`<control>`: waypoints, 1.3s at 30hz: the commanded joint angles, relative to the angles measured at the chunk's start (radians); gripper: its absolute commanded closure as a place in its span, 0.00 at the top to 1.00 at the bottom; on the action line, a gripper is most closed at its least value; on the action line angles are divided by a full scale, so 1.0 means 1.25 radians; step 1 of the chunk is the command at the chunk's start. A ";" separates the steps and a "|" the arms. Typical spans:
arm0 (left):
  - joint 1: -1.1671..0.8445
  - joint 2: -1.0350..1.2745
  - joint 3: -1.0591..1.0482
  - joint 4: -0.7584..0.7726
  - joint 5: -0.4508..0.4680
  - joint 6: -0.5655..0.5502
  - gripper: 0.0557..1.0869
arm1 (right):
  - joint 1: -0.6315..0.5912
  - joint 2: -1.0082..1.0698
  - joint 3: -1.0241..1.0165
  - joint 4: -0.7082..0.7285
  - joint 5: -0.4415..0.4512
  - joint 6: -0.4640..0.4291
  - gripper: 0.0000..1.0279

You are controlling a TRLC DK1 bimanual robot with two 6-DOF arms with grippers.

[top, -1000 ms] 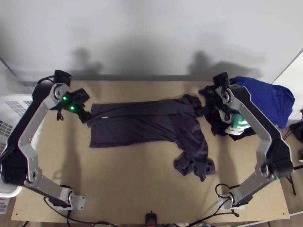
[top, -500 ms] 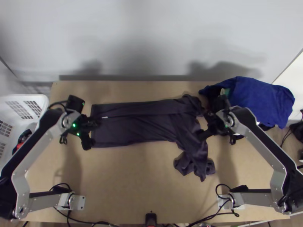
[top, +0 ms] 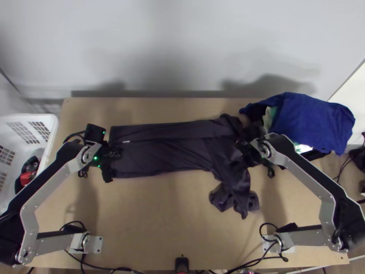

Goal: Fold the t-shirt

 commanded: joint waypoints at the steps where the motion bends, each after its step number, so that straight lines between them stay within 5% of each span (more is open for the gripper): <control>1: 0.003 0.040 -0.027 0.062 -0.003 0.010 0.93 | 0.000 0.061 -0.017 0.055 0.000 -0.007 0.93; 32: 0.007 0.075 -0.103 0.075 0.005 0.087 0.92 | 0.005 0.145 -0.012 0.119 -0.001 0.002 0.90; 39: 0.009 0.091 -0.098 0.078 0.005 0.093 0.89 | 0.016 0.155 -0.010 0.132 -0.001 0.002 0.73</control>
